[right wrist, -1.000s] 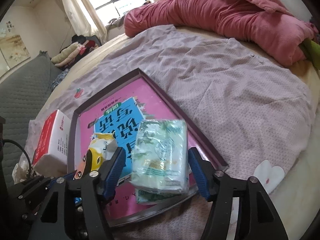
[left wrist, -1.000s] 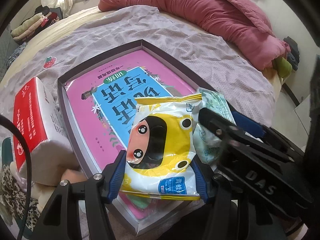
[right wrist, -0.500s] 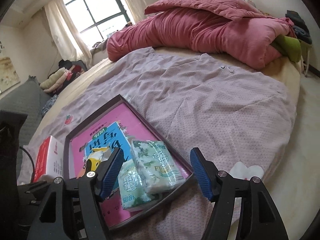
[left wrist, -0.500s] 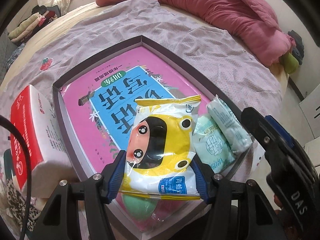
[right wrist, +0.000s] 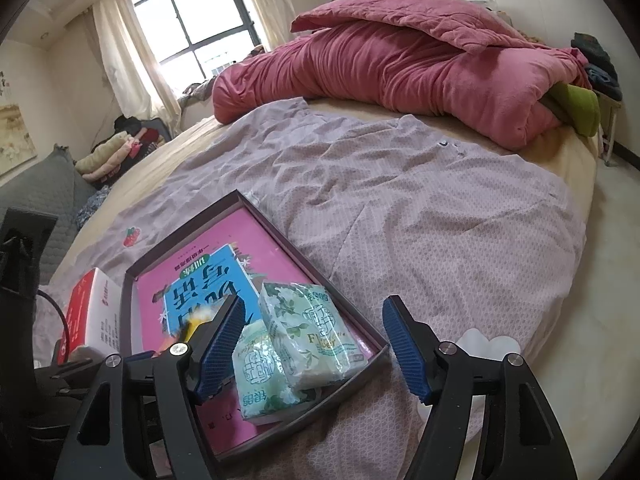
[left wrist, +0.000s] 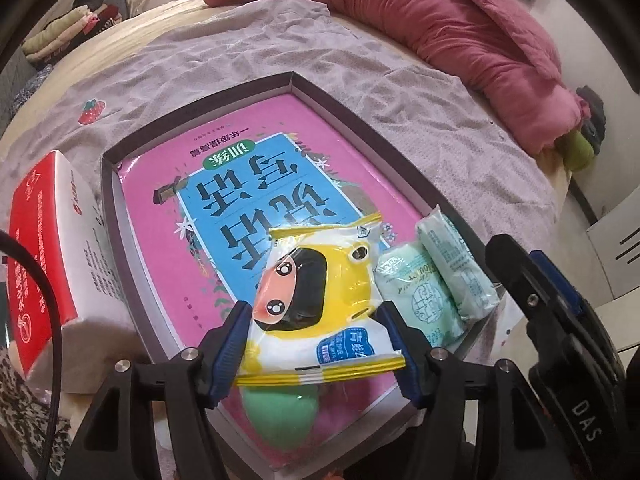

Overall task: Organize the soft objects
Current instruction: 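Lower the wet-wipe pack onto the book and open the left gripper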

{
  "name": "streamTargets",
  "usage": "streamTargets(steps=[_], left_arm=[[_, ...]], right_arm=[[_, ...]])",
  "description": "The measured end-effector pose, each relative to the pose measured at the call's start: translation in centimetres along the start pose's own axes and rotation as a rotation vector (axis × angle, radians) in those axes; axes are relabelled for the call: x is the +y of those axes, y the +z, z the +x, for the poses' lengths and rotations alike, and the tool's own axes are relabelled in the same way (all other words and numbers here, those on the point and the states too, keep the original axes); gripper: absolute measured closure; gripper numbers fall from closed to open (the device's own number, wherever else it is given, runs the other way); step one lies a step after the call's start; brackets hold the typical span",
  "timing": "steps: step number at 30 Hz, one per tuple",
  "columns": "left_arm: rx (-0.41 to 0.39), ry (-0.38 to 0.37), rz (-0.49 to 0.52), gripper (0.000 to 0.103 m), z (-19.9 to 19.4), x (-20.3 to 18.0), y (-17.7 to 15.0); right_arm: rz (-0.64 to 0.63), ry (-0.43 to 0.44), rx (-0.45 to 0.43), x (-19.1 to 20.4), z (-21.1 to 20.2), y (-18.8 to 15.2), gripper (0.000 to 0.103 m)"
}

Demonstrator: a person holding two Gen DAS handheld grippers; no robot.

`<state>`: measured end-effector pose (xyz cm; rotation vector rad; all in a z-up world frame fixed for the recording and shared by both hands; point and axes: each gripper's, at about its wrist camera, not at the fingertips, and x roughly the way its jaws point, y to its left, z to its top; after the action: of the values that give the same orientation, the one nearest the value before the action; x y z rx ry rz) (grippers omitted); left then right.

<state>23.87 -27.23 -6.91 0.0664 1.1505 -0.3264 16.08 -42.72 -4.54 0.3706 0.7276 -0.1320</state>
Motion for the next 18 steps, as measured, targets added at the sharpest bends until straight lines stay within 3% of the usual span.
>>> streamTargets(steps=[18], left_arm=[[-0.073,-0.034,-0.013,0.039,-3.0,0.4,-1.2]], right_arm=[[-0.008,-0.004,-0.028,0.1,-0.6,0.0,0.030]])
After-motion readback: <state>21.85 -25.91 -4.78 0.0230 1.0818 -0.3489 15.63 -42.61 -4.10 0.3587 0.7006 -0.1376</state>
